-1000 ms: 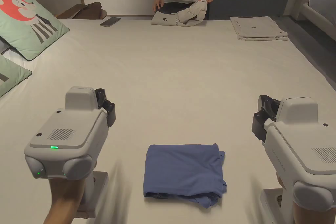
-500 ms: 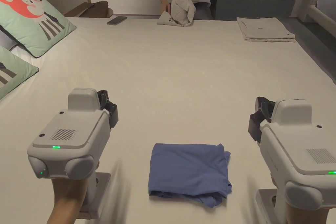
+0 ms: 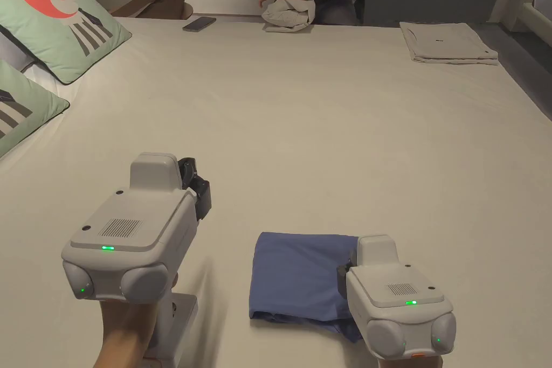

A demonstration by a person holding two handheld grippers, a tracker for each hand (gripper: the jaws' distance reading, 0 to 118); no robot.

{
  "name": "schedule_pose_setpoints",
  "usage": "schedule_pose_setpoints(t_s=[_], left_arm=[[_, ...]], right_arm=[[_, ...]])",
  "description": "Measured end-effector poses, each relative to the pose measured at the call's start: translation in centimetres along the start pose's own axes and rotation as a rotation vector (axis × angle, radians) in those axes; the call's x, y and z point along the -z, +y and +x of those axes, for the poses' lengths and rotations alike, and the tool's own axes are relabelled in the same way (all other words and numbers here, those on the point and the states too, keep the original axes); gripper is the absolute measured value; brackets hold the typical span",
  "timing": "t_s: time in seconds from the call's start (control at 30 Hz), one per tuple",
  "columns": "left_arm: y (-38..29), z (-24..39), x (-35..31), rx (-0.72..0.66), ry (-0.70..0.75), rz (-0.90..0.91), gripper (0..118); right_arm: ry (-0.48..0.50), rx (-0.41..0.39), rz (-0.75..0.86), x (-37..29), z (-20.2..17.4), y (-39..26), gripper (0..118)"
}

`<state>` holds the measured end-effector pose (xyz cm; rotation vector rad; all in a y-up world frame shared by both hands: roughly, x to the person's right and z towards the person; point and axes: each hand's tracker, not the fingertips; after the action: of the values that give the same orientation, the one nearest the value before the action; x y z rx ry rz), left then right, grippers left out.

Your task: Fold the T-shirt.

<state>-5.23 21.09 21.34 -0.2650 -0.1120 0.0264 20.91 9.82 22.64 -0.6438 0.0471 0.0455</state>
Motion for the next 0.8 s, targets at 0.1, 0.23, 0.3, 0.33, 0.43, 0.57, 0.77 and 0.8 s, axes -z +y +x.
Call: schedule_pose_setpoints(t_s=[0.1, 0.23, 0.3, 0.33, 0.43, 0.57, 0.77, 0.8], left_arm=[[-0.5, 0.0, 0.1, 0.002, -0.01, -0.018, 0], [-1.5, 0.2, 0.7, -0.001, -0.027, -0.073, 0], [-2.2, 0.3, 1.1, -0.029, -0.06, -0.134, 0], [-2.5, 0.4, 1.4, -0.043, -0.073, -0.166, 0], [-3.6, 0.3, 3.0, -0.132, -0.16, -0.337, 0], [-5.5, -0.7, 5.8, -0.397, -0.358, -0.604, 20], [-8.1, -0.8, 8.5, -0.476, -0.444, -0.745, 110], [-8.6, -0.9, 9.0, -0.49, -0.443, -0.77, 110]], right_arm=[[-0.02, 0.026, -0.105, 1.7, 0.0, -1.4, 0], [-0.032, 0.017, -0.117, 2.9, 0.0, -2.4, 0], [-0.031, 0.033, -0.128, 2.5, 0.0, -2.0, 0], [-0.029, 0.031, -0.13, 2.5, 0.1, -1.9, 0], [-0.011, 0.054, -0.134, 2.5, 0.6, -2.0, 0], [0.004, 0.067, -0.138, 2.3, 0.9, -1.9, 0], [0.013, 0.075, -0.135, 2.3, 1.1, -2.2, 0], [0.014, 0.075, -0.134, 2.4, 1.1, -2.2, 0]])
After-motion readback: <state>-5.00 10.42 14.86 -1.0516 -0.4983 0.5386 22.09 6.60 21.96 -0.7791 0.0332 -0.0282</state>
